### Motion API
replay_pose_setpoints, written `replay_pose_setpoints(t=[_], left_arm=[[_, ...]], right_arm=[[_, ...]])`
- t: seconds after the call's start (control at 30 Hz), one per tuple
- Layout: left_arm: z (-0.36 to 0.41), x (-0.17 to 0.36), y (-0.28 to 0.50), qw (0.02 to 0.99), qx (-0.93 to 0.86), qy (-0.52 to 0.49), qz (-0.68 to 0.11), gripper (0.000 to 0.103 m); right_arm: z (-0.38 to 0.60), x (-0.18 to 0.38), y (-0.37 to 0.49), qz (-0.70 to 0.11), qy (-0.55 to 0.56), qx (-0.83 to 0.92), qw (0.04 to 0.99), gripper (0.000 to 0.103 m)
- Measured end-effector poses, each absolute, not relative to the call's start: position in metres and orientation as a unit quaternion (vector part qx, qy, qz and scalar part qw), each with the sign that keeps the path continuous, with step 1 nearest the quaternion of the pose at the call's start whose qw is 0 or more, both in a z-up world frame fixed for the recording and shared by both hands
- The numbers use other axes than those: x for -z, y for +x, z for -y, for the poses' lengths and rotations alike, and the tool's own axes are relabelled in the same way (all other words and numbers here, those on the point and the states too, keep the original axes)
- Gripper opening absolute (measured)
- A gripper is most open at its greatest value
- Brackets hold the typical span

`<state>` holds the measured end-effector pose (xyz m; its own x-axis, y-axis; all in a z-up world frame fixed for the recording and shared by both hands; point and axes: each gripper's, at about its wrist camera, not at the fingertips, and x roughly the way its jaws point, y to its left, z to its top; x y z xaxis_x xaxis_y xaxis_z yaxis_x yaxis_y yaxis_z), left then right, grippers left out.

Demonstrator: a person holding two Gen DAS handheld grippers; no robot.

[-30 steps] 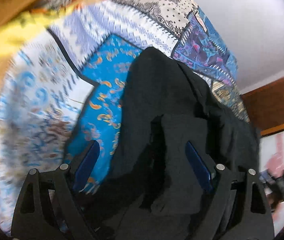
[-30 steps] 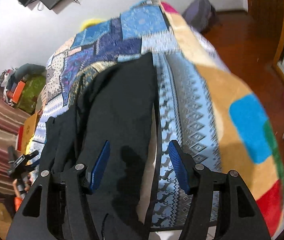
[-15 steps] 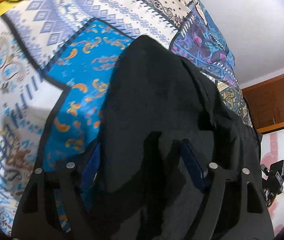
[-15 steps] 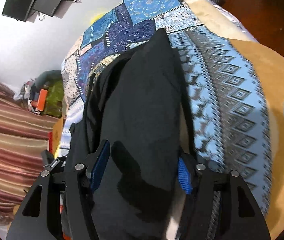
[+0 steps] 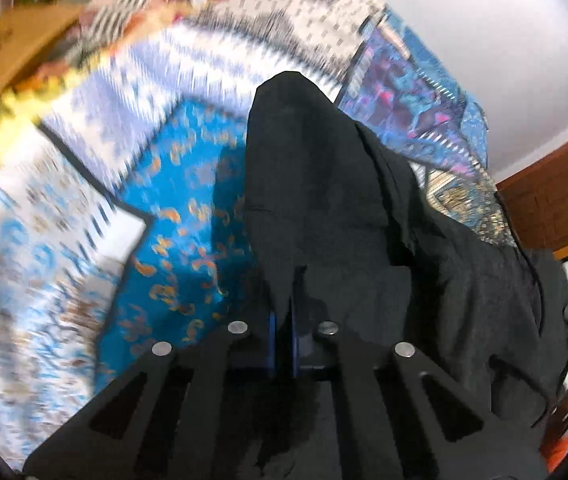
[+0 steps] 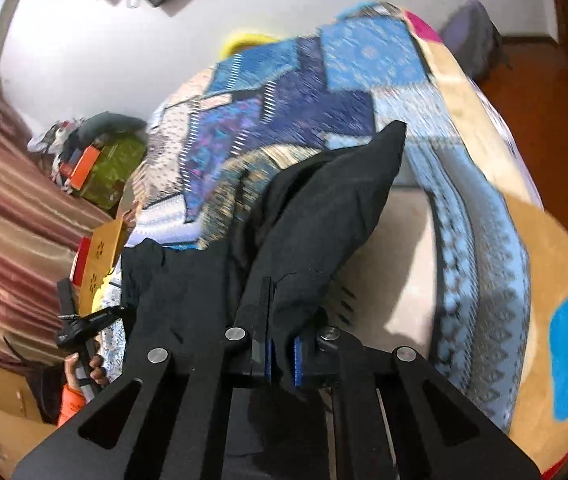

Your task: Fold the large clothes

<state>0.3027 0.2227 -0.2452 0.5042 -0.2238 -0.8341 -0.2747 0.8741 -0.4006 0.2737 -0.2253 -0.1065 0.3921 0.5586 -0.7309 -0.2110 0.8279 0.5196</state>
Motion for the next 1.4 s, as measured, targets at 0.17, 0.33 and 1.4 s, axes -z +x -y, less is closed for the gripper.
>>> replay_pose_setpoints(t=[0.17,0.33,1.4], left_arm=[[-0.222,0.213,0.303,0.855,-0.015,-0.211,-0.473,0.004],[-0.228,0.218,0.322,0.859,-0.036,-0.184,-0.477,0.004],[-0.221,0.153,0.260,0.881,-0.093,-0.133,-0.445,0.038]], right_arm=[[0.195,0.095,0.301,-0.482,0.137,-0.246,0.829,0.006],[0.184,0.104,0.330,-0.478,0.140,-0.238,0.834,0.006],[0.204,0.063,0.244,-0.469,-0.007,-0.179,0.865,0.053]])
